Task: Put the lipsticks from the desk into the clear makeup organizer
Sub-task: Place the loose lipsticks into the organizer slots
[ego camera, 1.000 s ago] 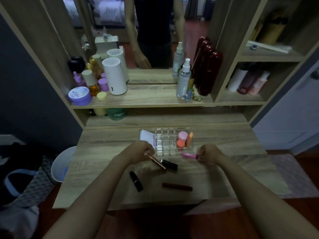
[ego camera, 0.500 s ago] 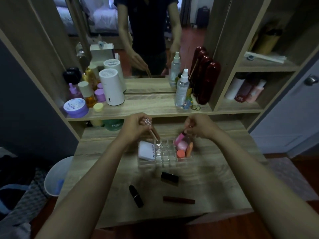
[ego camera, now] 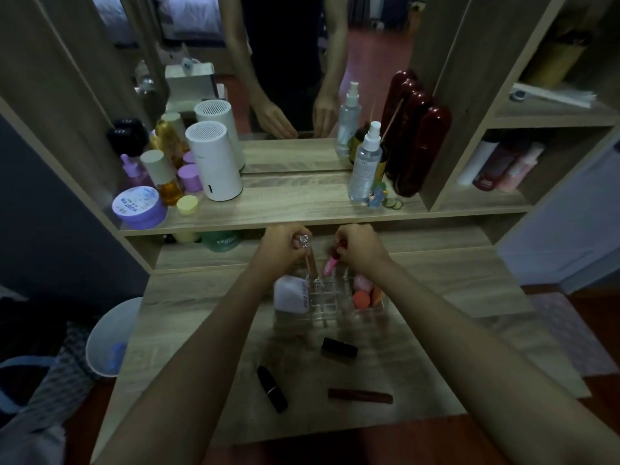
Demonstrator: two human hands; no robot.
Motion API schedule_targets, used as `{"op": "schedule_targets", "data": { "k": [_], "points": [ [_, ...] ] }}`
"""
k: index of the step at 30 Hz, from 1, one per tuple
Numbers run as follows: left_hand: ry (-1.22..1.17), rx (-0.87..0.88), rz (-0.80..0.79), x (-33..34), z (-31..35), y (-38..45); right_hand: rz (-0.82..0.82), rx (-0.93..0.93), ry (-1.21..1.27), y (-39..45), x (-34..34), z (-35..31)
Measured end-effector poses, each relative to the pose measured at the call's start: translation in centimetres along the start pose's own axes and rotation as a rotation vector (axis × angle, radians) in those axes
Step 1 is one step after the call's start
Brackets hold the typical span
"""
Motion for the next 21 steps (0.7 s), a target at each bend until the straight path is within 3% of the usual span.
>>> {"op": "schedule_targets", "data": {
  "k": [11,21],
  "points": [
    [0.013,0.058,-0.129,2.7,0.3,-0.5,-0.178,-0.044,-0.109,0.0,2.8,0.4],
    [0.06,0.114,-0.133,3.2,0.7,-1.1,-0.182,-0.09,-0.131,-0.5,3.3,0.6]
  ]
}}
Point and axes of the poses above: each hand's wrist, its own y-axis towards the middle knuckle, its own x-axis out of the palm, z = x × y, the point moved 4 cm from there along y, towards the middle knuckle, and after that the axes turned 13 degrees about y, right-handed, at the moved point
